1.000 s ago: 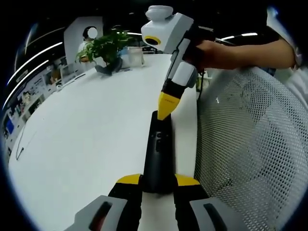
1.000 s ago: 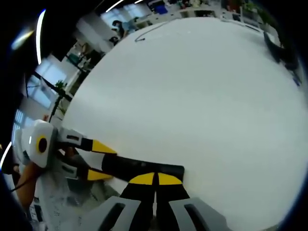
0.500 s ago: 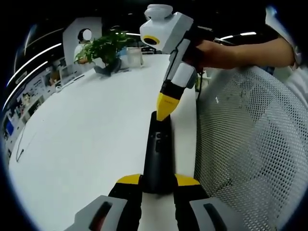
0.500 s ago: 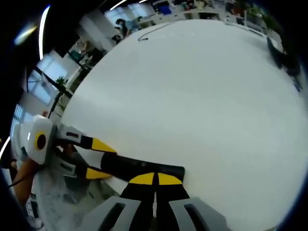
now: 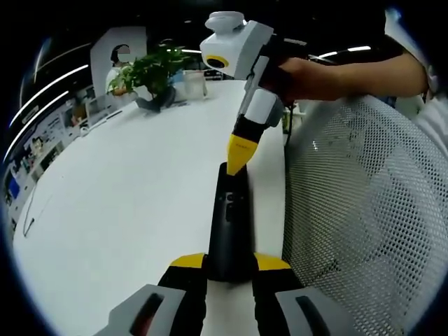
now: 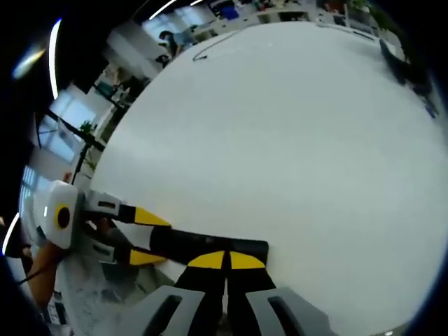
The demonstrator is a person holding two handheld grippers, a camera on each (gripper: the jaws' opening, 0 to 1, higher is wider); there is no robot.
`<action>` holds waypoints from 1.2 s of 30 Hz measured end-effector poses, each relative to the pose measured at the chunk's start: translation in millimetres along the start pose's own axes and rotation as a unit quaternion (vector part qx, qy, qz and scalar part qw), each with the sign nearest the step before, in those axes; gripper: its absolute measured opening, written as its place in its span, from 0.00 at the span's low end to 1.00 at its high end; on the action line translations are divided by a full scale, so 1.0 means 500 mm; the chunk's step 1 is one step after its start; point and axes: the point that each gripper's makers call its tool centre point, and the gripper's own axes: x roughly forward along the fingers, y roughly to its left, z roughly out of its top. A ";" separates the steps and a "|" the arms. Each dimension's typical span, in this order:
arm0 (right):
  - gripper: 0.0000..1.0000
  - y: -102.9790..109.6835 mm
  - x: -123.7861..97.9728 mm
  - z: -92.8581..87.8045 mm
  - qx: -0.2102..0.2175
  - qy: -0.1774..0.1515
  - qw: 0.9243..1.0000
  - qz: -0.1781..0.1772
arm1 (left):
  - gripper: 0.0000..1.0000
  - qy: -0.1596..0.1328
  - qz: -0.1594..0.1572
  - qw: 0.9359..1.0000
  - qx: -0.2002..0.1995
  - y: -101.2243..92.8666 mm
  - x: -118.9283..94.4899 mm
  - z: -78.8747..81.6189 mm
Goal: Press the specified remote control buttons in sequence, fully releasing each button before pressing the next.
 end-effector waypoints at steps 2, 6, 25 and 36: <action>0.00 -0.004 0.001 0.007 -0.012 -0.011 1.000 -0.010 | 0.24 0.000 -0.001 1.000 0.001 0.000 0.000 0.000; 0.00 -0.004 0.001 0.005 -0.022 -0.009 1.000 -0.016 | 0.24 0.001 -0.004 1.000 0.003 -0.003 0.001 0.001; 0.00 0.017 0.011 -0.001 -0.063 0.001 0.998 -0.005 | 0.24 0.003 -0.011 1.000 -0.002 -0.006 0.008 0.003; 0.00 0.017 0.014 0.000 -0.066 -0.002 0.998 -0.008 | 0.24 0.003 -0.009 1.000 -0.003 -0.007 0.009 0.004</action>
